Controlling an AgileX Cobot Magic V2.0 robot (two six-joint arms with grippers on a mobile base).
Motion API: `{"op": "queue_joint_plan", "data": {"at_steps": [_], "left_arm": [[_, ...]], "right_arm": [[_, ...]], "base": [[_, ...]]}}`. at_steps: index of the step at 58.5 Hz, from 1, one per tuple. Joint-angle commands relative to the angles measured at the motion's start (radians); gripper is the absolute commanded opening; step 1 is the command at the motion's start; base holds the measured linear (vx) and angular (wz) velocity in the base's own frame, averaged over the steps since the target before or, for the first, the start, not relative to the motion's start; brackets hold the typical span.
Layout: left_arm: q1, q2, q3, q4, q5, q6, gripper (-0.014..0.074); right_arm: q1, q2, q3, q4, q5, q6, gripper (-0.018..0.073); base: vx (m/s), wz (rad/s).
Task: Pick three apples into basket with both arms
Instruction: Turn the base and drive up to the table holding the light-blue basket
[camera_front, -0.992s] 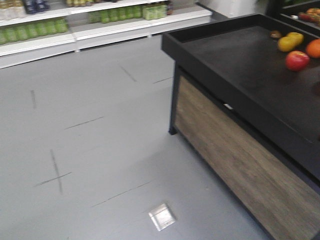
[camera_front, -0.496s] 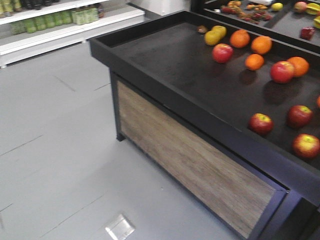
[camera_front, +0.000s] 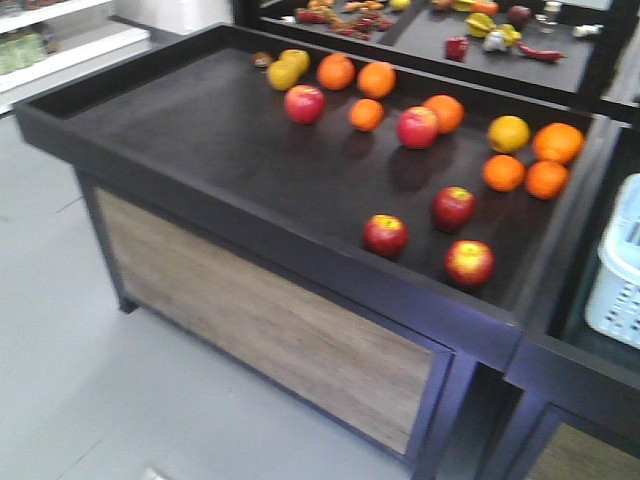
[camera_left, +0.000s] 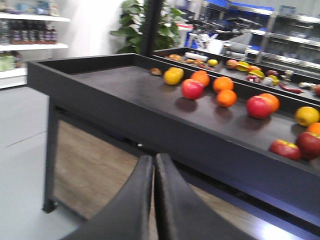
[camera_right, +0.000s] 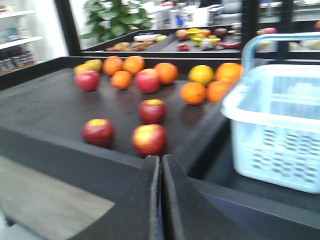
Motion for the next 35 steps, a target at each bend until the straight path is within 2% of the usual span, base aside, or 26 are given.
{"op": "queue_joint_plan", "data": {"at_steps": [1,35], "left_arm": [[0.003,-0.013,-0.025,-0.002,-0.069,-0.004,-0.0006],[0.003,-0.013,-0.025,-0.002,-0.069,-0.004,-0.0006]], "right_arm": [[-0.004,-0.012,0.011,-0.014,-0.071,-0.012,-0.0008],[-0.004,-0.012,0.011,-0.014,-0.070,-0.012,-0.0008]], "base": [[0.05,-0.55],[0.05,-0.44]]}}
